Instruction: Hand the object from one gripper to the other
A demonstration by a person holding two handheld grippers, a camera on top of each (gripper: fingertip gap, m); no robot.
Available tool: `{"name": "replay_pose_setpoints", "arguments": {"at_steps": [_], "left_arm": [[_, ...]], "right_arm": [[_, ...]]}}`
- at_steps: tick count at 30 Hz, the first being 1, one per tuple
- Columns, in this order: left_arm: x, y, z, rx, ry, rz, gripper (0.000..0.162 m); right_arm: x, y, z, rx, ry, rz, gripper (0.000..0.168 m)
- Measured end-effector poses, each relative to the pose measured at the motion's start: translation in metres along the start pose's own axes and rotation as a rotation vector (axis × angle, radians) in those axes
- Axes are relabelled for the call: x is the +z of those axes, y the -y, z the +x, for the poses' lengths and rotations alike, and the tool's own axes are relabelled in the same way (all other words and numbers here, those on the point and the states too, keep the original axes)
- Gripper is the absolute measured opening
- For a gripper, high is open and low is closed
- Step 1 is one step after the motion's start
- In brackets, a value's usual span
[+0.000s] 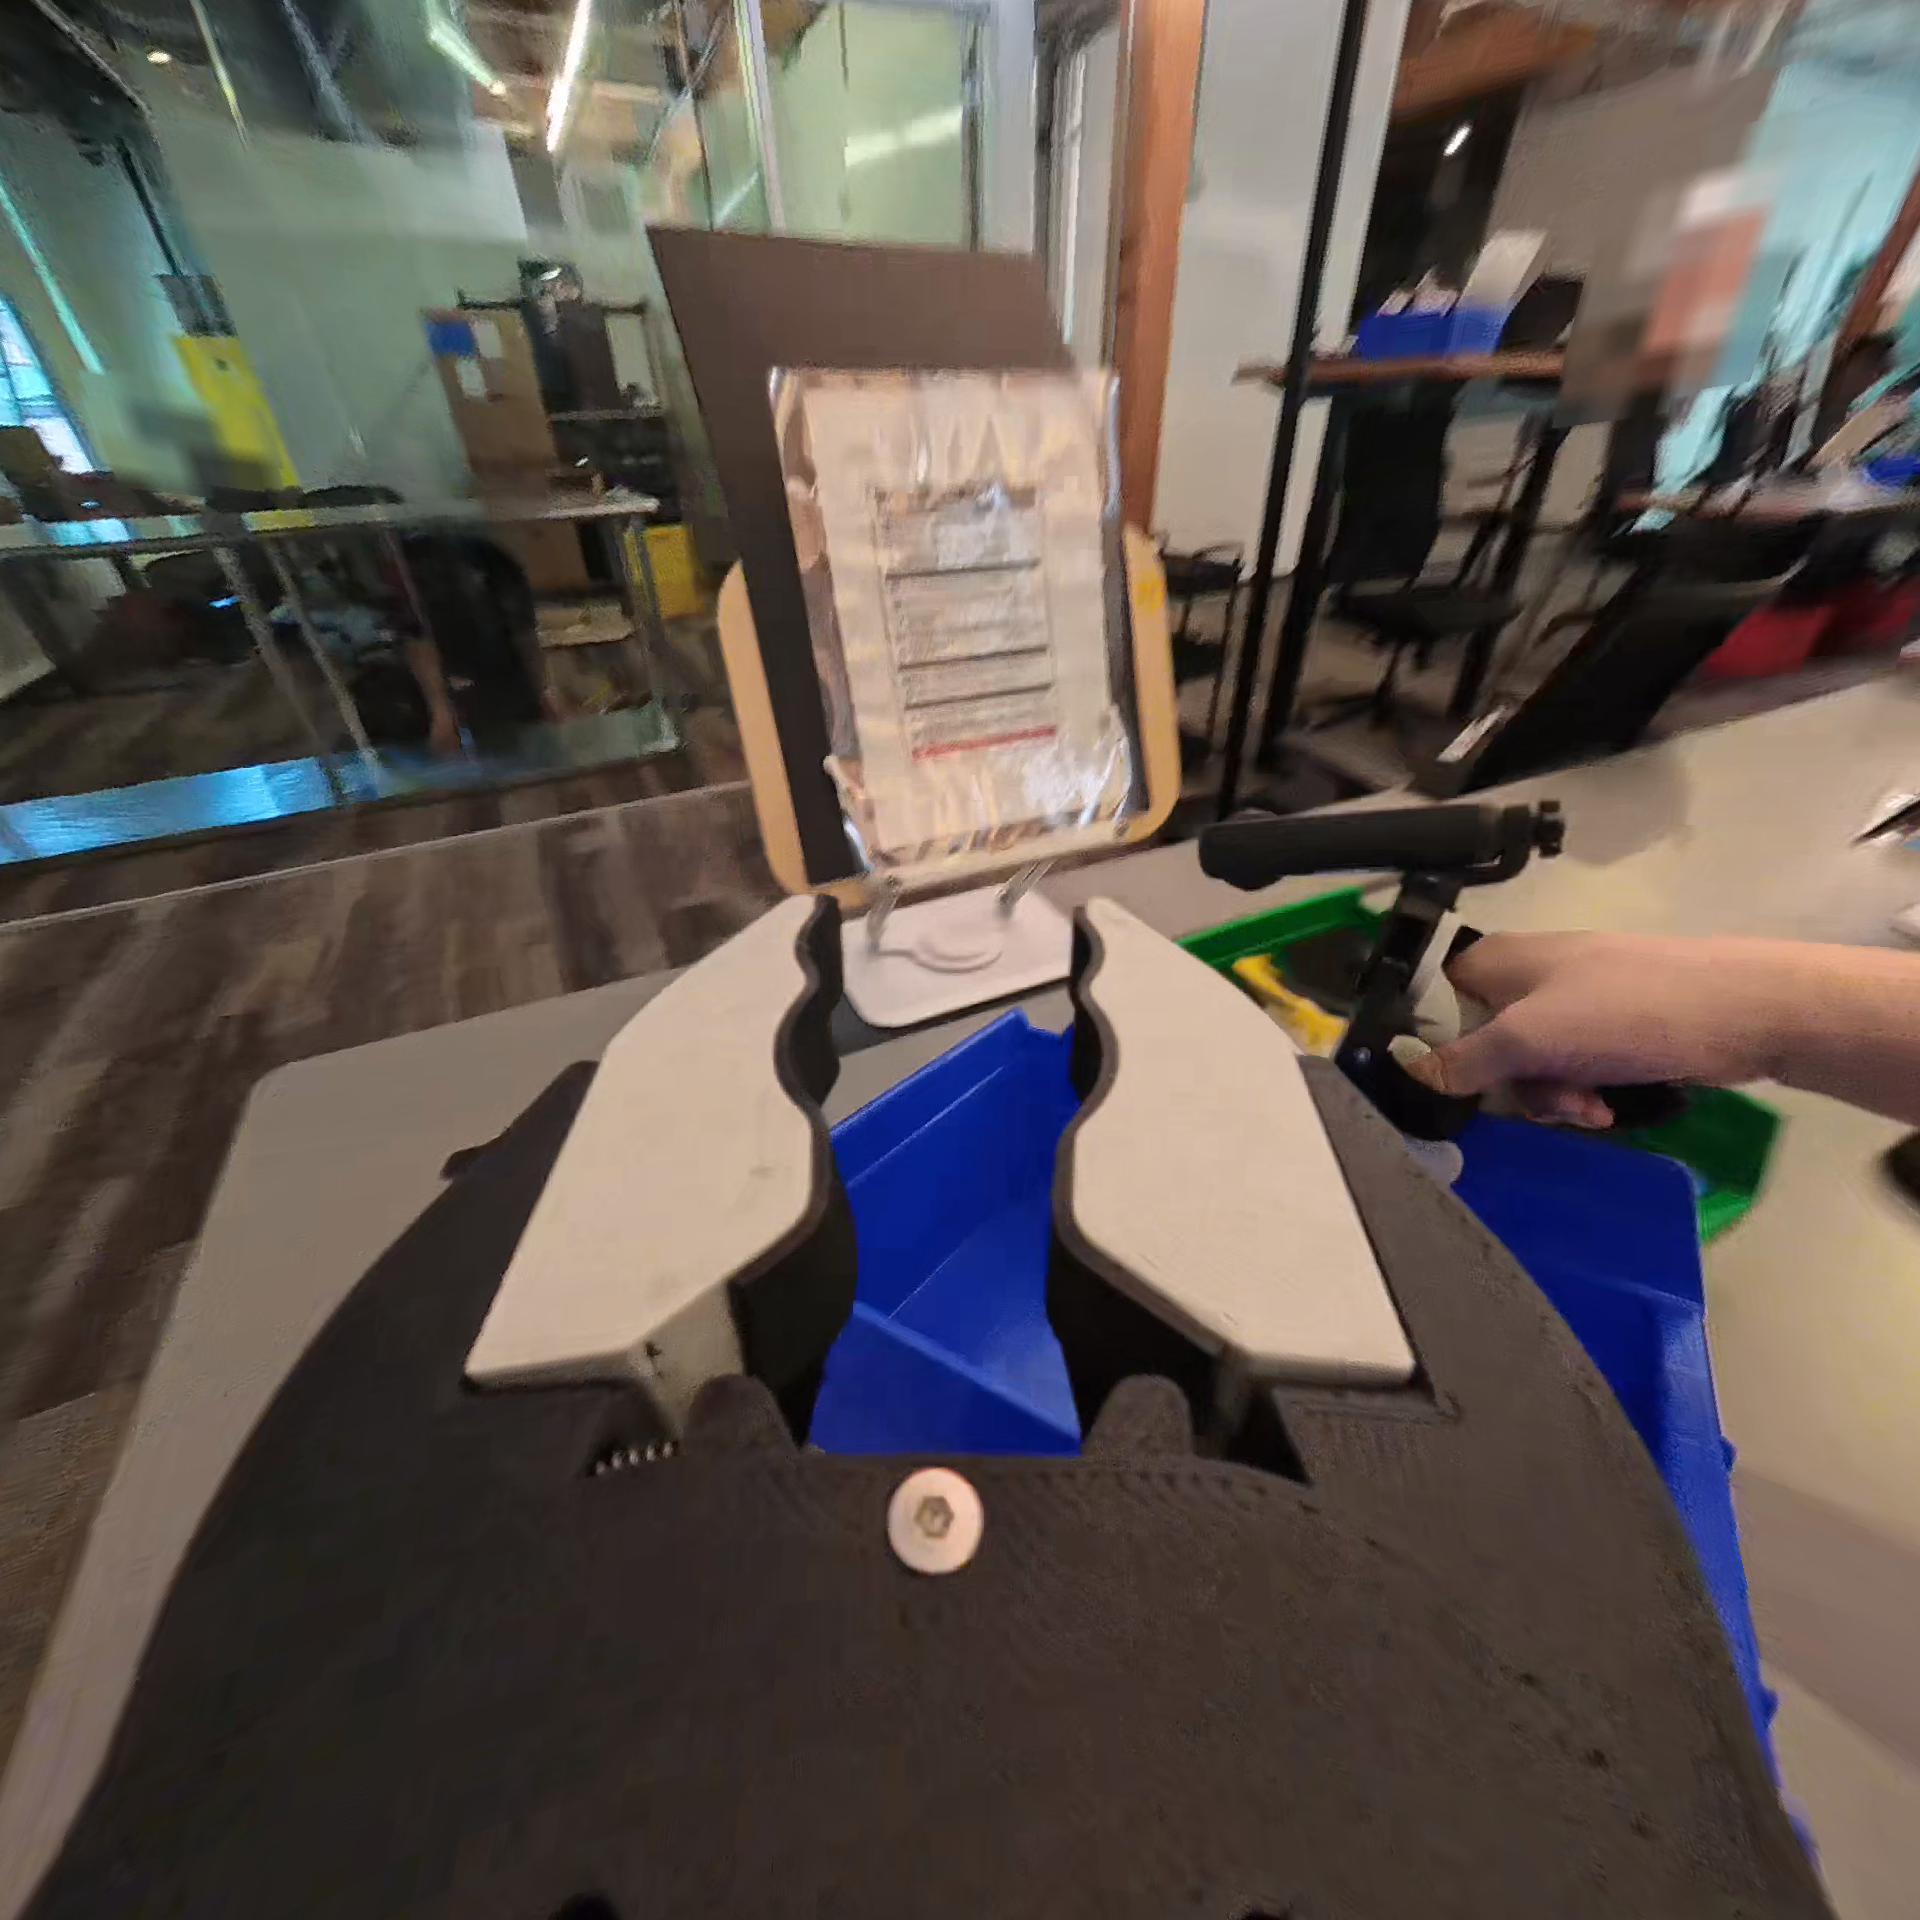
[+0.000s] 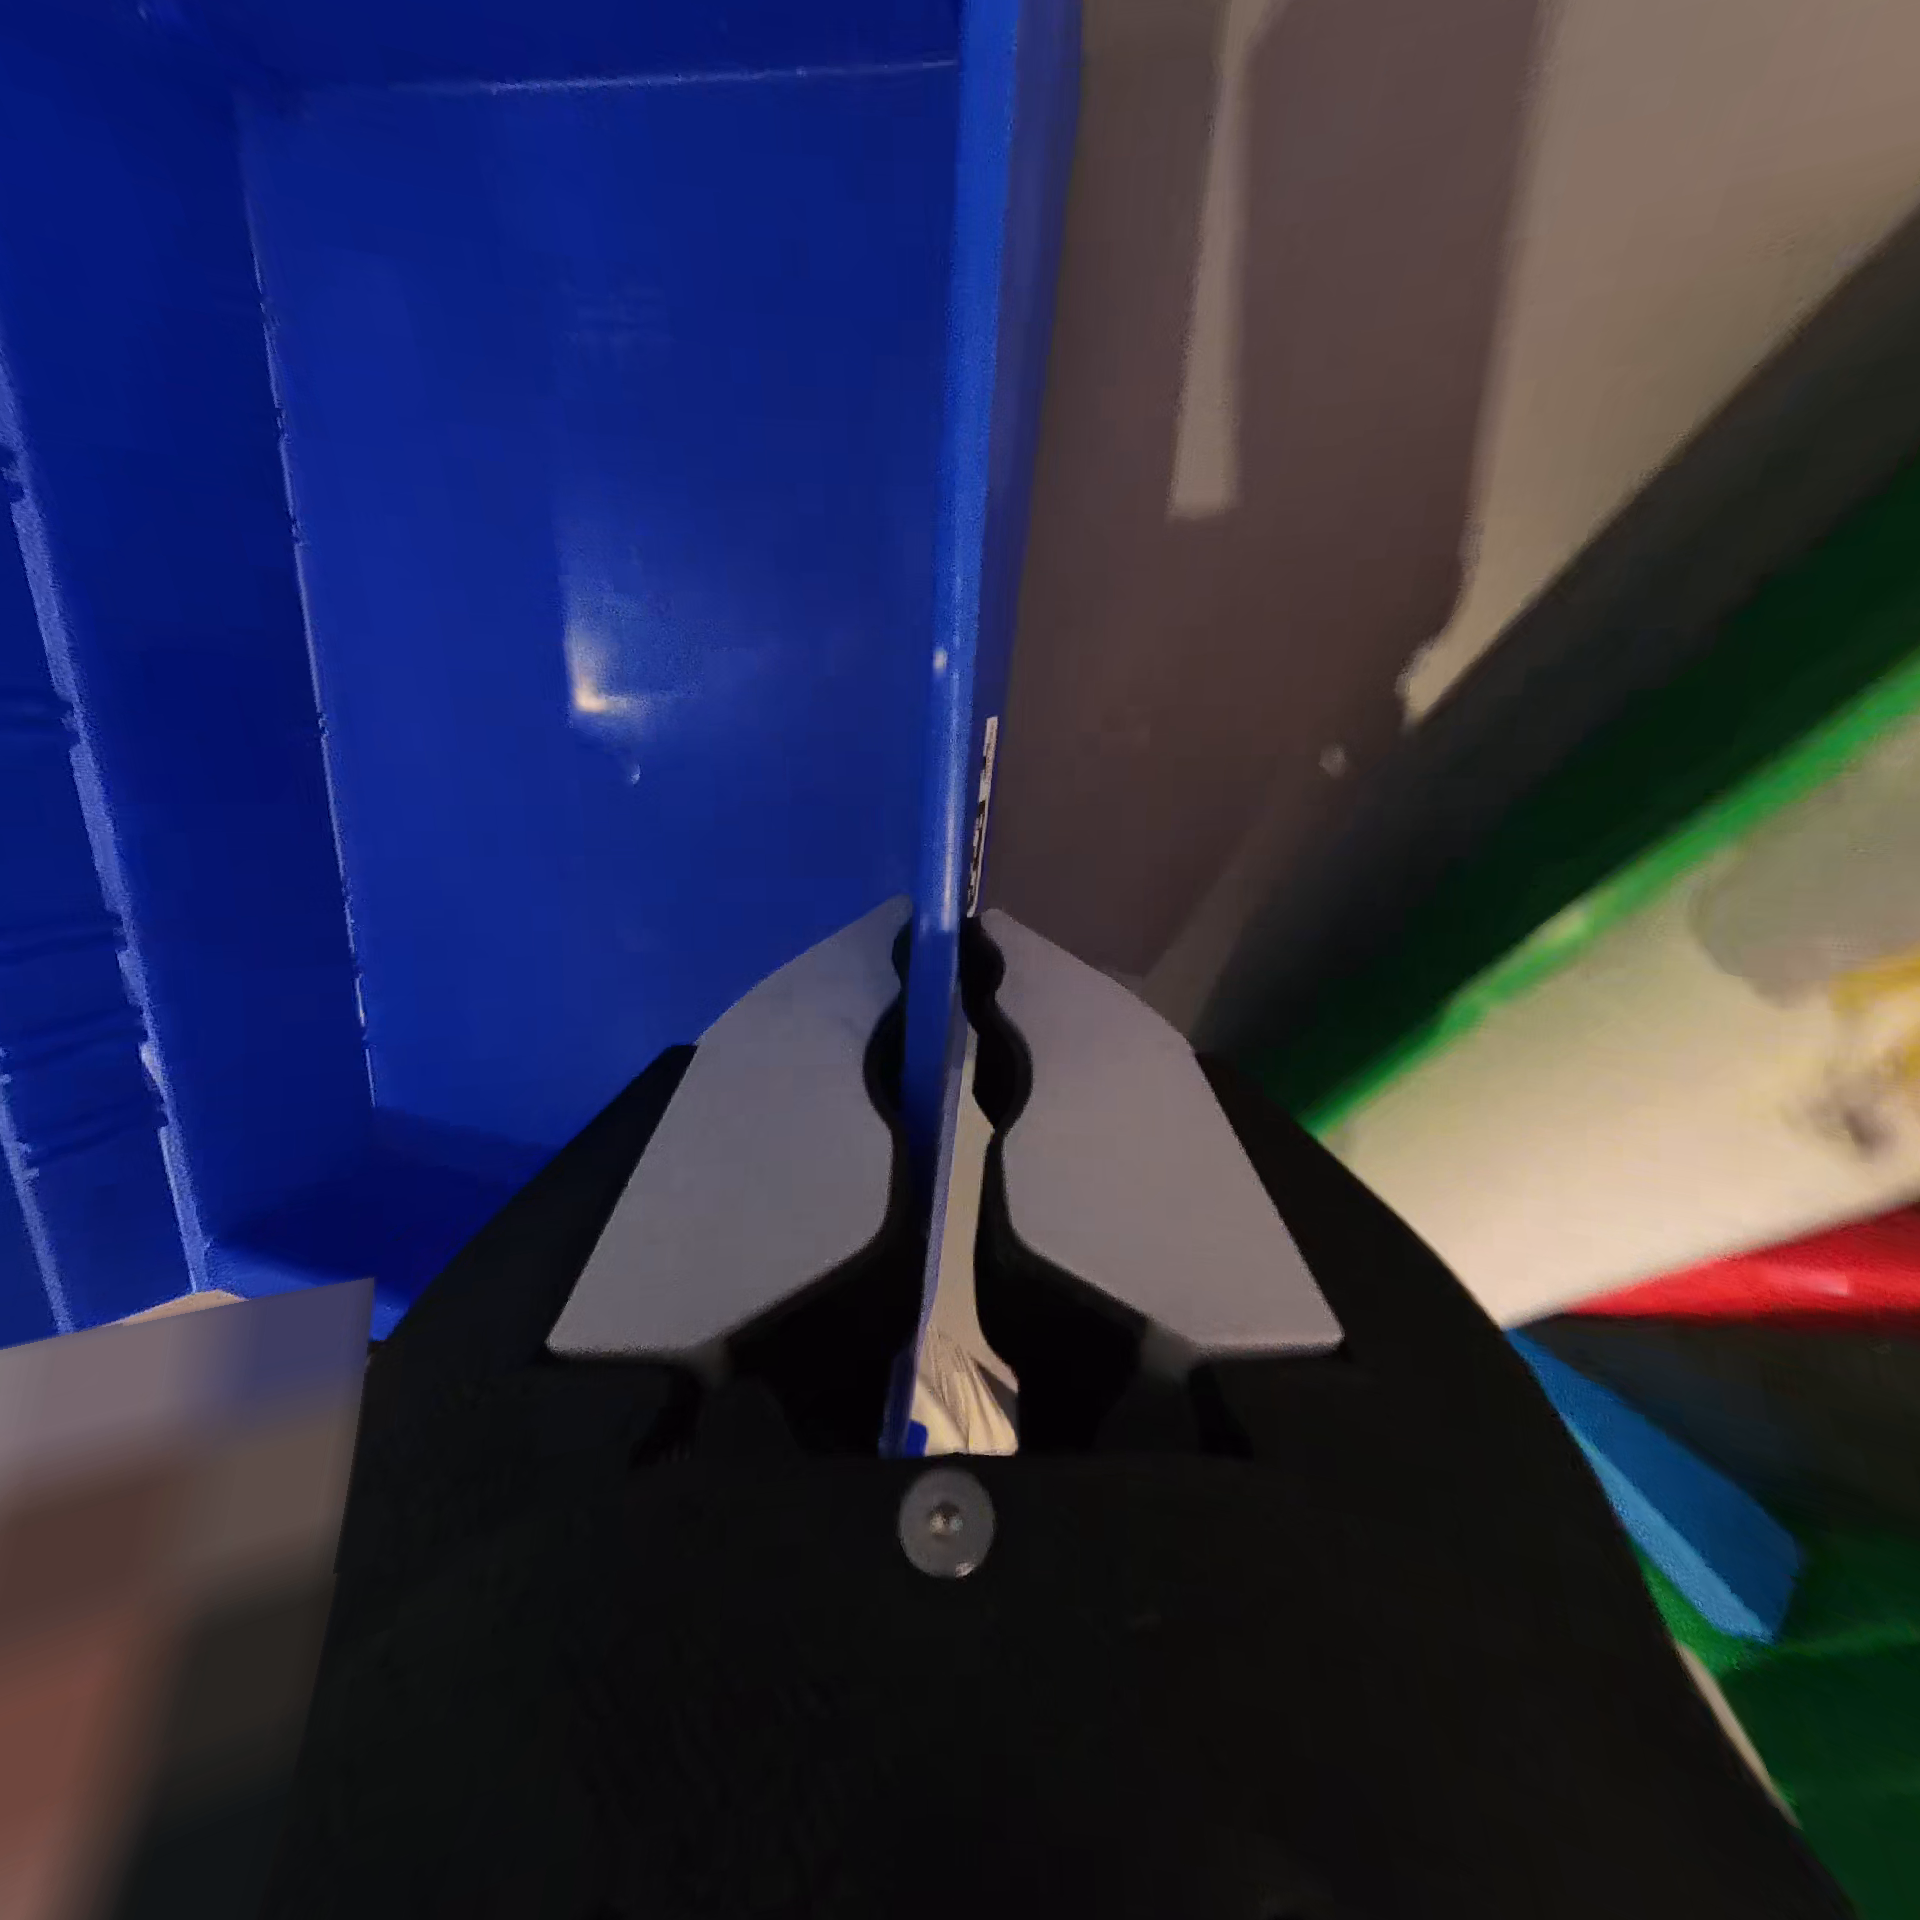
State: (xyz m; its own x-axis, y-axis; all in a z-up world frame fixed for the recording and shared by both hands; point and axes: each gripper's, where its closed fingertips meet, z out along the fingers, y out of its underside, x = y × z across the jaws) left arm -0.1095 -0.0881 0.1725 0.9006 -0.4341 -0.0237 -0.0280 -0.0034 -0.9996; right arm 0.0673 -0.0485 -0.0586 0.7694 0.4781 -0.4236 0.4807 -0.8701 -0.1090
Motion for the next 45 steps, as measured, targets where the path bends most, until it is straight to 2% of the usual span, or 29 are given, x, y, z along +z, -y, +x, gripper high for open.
{"name": "replay_pose_setpoints", "arguments": {"at_steps": [5,9,12,15,19,22,25,27,31,34,40,42,43,45], "left_arm": [[-0.020,0.011,-0.004,-0.099,-0.144,0.047,0.060],[-0.006,-0.007,0.009,-0.137,-0.257,-0.058,0.068],[0.015,-0.039,0.037,-0.120,-0.355,-0.218,0.074],[0.044,-0.081,0.080,-0.092,-0.451,-0.378,0.076],[0.082,-0.147,0.147,-0.120,-0.597,-0.562,0.073],[0.095,-0.188,0.180,-0.216,-0.692,-0.676,0.073],[0.093,-0.206,0.200,-0.315,-0.792,-0.748,0.070],[0.093,-0.215,0.208,-0.307,-0.824,-0.766,0.068],[0.107,-0.239,0.206,-0.200,-0.742,-0.749,0.073],[0.122,-0.243,0.216,-0.348,-0.741,-0.784,0.076],[0.145,-0.254,0.217,-0.356,-0.632,-1.001,0.080],[0.146,-0.265,0.216,-0.316,-0.587,-1.112,0.076],[0.145,-0.271,0.216,-0.284,-0.568,-1.172,0.080],[0.143,-0.277,0.222,-0.283,-0.567,-1.259,0.071]], "right_arm": [[-0.074,-0.057,0.024,0.011,0.051,0.128,0.007],[-0.140,-0.124,0.078,0.110,0.064,0.294,0.007],[-0.175,-0.188,0.137,0.262,0.032,0.400,0.007],[-0.195,-0.251,0.198,0.442,0.004,0.506,0.008],[-0.200,-0.325,0.271,0.662,-0.064,0.619,0.010],[-0.197,-0.356,0.310,0.745,-0.157,0.665,0.010],[-0.192,-0.368,0.338,0.798,-0.178,0.695,0.012],[-0.186,-0.369,0.351,0.820,-0.140,0.707,0.013],[-0.173,-0.370,0.366,0.787,-0.086,0.717,0.014],[-0.172,-0.372,0.368,0.785,-0.035,0.738,0.014],[-0.177,-0.365,0.367,0.725,0.008,0.767,0.014],[-0.176,-0.362,0.364,0.698,0.000,0.752,0.014],[-0.175,-0.360,0.362,0.684,-0.001,0.744,0.015],[-0.173,-0.355,0.358,0.651,-0.011,0.717,0.015]]}}
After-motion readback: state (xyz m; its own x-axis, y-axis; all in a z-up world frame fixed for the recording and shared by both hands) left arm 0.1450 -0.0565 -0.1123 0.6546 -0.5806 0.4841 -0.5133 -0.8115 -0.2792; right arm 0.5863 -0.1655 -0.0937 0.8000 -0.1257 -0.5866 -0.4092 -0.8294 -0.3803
